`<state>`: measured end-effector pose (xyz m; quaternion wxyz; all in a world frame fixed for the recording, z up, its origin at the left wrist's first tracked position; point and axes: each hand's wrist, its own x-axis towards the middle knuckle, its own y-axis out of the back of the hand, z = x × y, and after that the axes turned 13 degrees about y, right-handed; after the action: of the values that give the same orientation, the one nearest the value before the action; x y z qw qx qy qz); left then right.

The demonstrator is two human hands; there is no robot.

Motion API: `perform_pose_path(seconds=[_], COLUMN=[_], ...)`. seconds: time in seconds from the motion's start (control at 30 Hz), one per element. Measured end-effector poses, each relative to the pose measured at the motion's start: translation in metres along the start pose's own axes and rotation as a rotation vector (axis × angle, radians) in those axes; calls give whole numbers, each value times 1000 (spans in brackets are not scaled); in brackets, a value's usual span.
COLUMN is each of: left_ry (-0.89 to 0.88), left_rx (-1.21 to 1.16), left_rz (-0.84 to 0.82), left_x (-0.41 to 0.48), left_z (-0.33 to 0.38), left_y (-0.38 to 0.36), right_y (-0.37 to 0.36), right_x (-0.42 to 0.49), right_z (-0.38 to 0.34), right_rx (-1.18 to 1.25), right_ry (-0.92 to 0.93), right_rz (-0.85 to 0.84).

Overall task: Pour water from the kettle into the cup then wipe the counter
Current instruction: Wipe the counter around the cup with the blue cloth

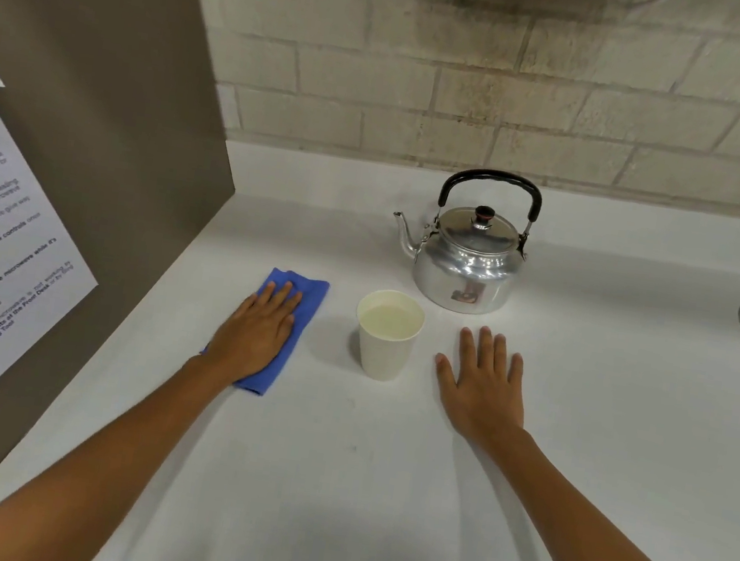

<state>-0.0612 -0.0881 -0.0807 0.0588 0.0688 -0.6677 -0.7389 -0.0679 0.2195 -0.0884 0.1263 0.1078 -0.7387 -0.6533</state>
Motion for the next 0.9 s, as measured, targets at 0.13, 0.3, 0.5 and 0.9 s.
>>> perform_pose_path(seconds=[0.13, 0.3, 0.5, 0.9], left_ry=[83, 10, 24, 29], left_rx=[3, -53, -91, -66], left_rz=[24, 75, 15, 145], left_x=[-24, -100, -126, -174], left_z=[20, 44, 40, 125], left_y=[-2, -15, -4, -17], right_y=[0, 0, 2, 4], right_x=[0, 0, 0, 0], right_z=[-1, -1, 0, 0], right_rx=[1, -1, 19, 26], right_ry=[-1, -2, 1, 6], right_rz=[4, -1, -19, -54])
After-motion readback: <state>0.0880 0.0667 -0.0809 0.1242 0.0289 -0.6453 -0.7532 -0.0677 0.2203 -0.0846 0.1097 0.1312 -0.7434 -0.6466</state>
